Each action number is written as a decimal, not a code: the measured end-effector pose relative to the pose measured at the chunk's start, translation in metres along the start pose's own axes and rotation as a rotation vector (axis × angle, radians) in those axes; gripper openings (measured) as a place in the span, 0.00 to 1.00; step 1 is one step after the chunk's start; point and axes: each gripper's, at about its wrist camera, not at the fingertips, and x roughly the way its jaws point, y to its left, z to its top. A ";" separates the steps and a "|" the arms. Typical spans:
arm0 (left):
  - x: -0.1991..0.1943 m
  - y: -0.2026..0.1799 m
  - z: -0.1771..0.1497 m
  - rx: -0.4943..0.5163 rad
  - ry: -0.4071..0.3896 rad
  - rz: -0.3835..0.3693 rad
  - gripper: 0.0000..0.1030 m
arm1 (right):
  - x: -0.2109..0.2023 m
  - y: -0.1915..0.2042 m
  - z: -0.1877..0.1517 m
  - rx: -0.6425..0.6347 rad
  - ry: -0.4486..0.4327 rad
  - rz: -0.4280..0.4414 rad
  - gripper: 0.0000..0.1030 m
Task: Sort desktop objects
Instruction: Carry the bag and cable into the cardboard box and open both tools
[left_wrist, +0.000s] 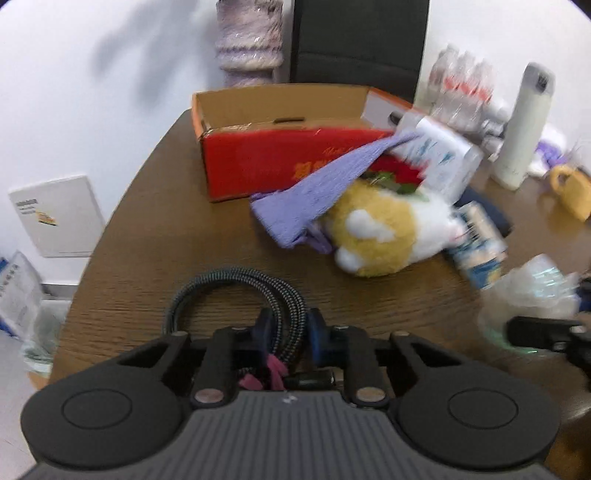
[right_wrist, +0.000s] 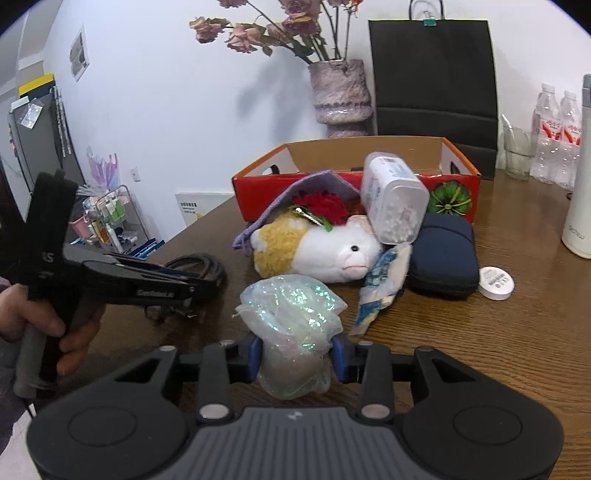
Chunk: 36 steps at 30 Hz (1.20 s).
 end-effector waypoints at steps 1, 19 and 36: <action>-0.006 -0.001 0.000 -0.005 -0.025 -0.011 0.18 | 0.000 -0.002 0.000 0.007 -0.001 -0.005 0.35; -0.040 0.012 0.164 -0.197 -0.324 -0.155 0.17 | -0.012 -0.040 0.149 -0.090 -0.303 -0.046 0.34; 0.218 0.021 0.257 -0.006 0.057 0.152 0.18 | 0.257 -0.153 0.282 -0.082 0.196 -0.221 0.34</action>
